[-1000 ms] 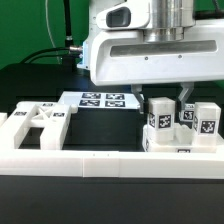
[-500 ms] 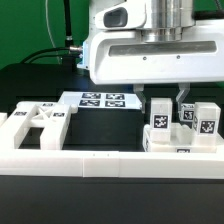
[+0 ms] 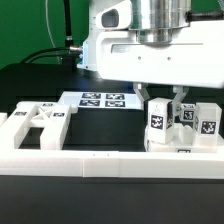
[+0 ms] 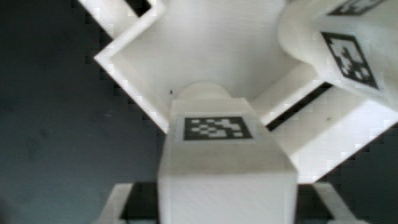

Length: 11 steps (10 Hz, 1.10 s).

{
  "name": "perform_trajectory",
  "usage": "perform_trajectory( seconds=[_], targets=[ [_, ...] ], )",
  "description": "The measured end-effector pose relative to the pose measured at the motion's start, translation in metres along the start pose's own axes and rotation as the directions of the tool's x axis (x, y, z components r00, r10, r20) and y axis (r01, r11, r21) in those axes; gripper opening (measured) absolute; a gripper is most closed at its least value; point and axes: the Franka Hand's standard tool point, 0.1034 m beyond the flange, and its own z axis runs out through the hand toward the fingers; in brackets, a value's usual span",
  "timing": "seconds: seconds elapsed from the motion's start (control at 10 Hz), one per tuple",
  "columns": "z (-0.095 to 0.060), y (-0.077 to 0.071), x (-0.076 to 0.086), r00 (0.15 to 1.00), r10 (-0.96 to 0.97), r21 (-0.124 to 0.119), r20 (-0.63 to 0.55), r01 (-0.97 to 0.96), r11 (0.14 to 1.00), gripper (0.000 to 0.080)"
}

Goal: Assemble chair

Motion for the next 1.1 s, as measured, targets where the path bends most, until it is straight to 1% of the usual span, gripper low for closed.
perform_trajectory(
  seconds=[0.1,0.3,0.4,0.5,0.6,0.7,0.8,0.9,1.0,1.1],
  targets=[
    [0.0002,0.0000,0.0006,0.992,0.129,0.007,-0.005,-0.129,0.992,0.0285],
    [0.0005,0.0002,0.0005,0.942,0.337,0.005,-0.005,-0.337,0.942,0.0287],
    [0.0006,0.0003,0.0005,0.921,0.389,0.004,-0.005,-0.389,0.921,0.0287],
    [0.0009,0.0004,0.0005,0.920,0.392,0.004,-0.005,-0.392,0.920,0.0287],
    [0.0012,0.0016,0.0012,0.941,0.339,0.000,-0.006,-0.339,0.941,0.0396],
    [0.0008,0.0030,0.0032,0.958,0.287,-0.002,-0.005,-0.287,0.958,0.0531],
    [0.0008,0.0028,0.0029,0.964,0.267,-0.003,-0.006,-0.267,0.964,0.0531],
    [0.0009,0.0015,0.0015,0.980,0.201,-0.006,-0.007,-0.201,0.980,0.0625],
    [0.0011,0.0006,0.0005,0.993,0.116,-0.009,-0.010,-0.117,0.993,0.0642],
    [0.0011,0.0011,0.0012,0.999,0.052,-0.010,-0.010,-0.052,0.999,0.0642]
  ],
)
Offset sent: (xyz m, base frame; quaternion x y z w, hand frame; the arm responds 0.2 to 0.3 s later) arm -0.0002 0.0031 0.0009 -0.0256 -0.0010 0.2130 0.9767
